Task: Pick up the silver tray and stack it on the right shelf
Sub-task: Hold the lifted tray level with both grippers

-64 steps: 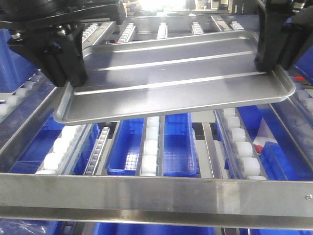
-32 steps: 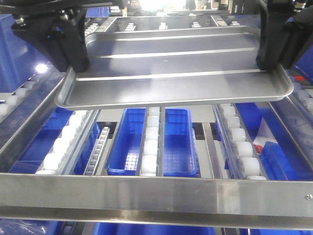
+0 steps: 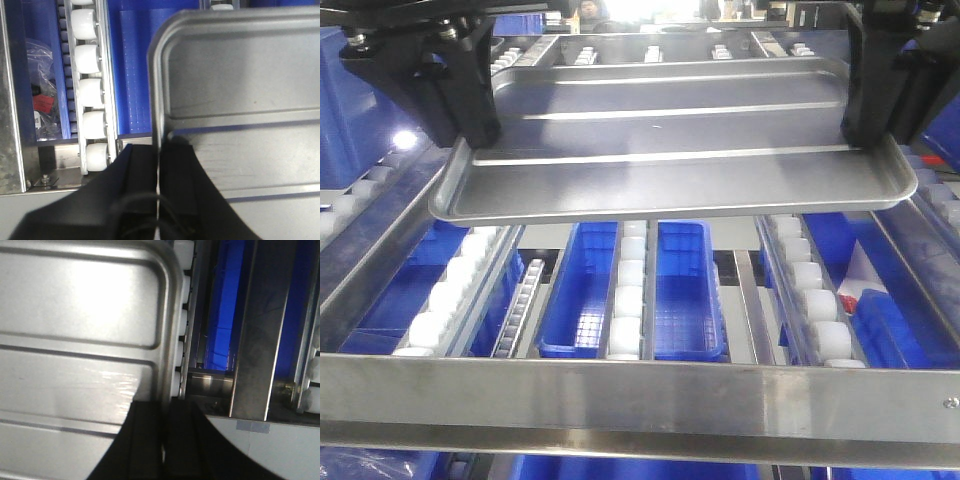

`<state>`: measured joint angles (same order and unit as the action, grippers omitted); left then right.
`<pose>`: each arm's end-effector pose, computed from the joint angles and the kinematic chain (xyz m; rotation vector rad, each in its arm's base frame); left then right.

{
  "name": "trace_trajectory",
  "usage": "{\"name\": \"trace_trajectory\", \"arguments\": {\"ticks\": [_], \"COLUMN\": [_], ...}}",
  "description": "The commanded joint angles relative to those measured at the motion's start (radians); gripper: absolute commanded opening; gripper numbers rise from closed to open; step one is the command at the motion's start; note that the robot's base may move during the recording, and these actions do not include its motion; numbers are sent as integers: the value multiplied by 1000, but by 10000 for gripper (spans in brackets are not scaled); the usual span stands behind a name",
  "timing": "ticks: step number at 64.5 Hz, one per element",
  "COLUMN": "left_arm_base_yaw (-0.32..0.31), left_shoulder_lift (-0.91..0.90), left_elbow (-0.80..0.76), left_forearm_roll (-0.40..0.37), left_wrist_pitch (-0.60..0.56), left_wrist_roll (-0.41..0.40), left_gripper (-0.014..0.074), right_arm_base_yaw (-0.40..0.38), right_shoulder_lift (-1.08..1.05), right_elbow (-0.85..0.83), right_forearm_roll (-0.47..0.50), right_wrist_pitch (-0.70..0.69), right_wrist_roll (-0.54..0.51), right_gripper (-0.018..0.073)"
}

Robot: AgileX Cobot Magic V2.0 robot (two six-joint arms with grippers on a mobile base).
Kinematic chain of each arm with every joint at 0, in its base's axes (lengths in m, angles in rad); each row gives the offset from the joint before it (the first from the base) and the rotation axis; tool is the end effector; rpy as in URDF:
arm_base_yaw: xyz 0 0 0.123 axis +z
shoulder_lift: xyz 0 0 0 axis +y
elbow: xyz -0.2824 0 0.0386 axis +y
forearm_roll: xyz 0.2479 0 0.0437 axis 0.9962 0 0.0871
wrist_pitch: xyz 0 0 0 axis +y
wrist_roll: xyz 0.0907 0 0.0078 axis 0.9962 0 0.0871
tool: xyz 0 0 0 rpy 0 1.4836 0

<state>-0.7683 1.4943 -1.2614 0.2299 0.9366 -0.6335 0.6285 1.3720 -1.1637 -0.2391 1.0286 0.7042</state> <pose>0.2353 -0.2041 0.3143 0.2949 2.6078 -0.2009 0.2301 0.1444 0.3180 -0.0057 2.6694 0.1088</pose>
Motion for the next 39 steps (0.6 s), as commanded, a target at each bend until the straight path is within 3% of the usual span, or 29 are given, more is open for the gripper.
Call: {"name": "trace_trajectory", "arguments": {"ticks": [1, 39], "left_arm_base_yaw": [-20, -20], "left_shoulder_lift": [-40, -40], "left_elbow": [-35, -35], "left_forearm_roll": [-9, -9], "left_wrist_pitch": [-35, -35], "left_wrist_roll": [22, 22], "left_gripper": [-93, -93], "right_arm_base_yaw": [-1, -1], "right_shoulder_lift": [-28, -28], "right_elbow": [-32, -32], "right_forearm_roll": [-19, -19], "right_wrist_pitch": [-76, -76], "right_wrist_roll": [-12, -12], "right_gripper": [56, 56]}}
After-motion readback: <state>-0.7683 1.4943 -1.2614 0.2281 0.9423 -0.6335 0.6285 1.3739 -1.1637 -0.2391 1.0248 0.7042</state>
